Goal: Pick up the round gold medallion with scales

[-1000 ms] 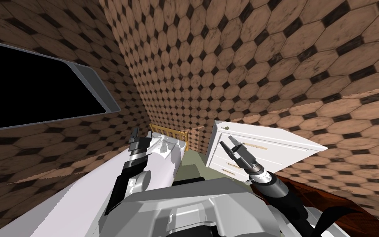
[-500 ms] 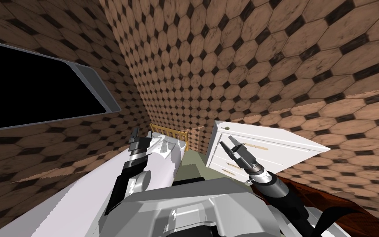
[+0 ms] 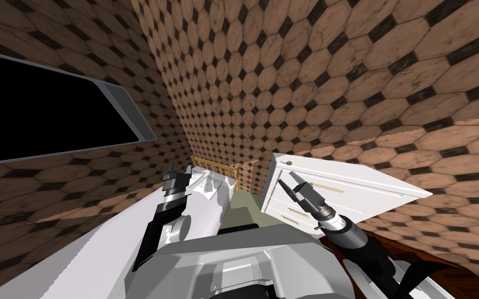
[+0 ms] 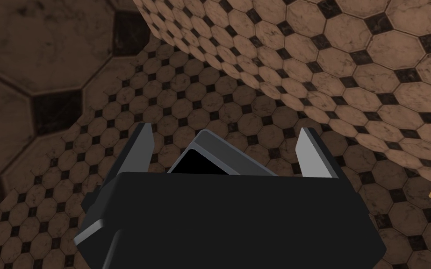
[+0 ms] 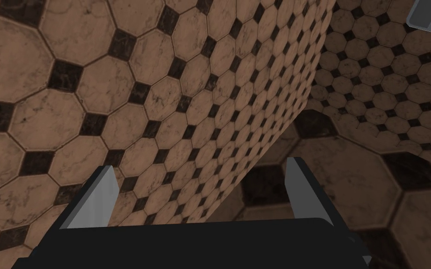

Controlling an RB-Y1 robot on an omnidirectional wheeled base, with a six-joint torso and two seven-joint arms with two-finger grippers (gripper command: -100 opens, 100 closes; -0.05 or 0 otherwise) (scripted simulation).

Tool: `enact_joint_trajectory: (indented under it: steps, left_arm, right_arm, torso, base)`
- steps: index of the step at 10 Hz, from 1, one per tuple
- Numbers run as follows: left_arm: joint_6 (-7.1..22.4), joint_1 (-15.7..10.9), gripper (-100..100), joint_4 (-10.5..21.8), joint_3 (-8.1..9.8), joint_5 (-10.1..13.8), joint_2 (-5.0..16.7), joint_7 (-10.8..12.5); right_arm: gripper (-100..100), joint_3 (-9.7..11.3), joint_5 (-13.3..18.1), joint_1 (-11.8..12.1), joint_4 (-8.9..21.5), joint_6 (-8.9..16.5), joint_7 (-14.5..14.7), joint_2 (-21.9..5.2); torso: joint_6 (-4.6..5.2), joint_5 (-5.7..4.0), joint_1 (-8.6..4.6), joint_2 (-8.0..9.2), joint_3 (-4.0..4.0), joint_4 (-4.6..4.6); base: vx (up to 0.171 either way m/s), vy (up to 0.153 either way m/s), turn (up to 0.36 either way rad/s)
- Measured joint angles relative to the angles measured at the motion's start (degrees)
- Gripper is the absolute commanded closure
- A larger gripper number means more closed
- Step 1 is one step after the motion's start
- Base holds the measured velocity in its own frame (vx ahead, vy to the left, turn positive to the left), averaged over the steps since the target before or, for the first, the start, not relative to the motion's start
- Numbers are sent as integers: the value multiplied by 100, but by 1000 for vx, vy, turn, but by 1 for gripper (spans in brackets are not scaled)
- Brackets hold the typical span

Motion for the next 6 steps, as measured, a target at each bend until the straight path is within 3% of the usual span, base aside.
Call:
enact_joint_trajectory:
  steps: [6]
  left_arm:
    - [0, 0, 0, 0, 0, 0, 0, 0]
  right_arm:
    - [-100, -56, 39, 7, 10, 33, 56, -68]
  torso:
    - [3, 4, 20, 15, 9, 3]
  base:
    - [0, 0, -2]
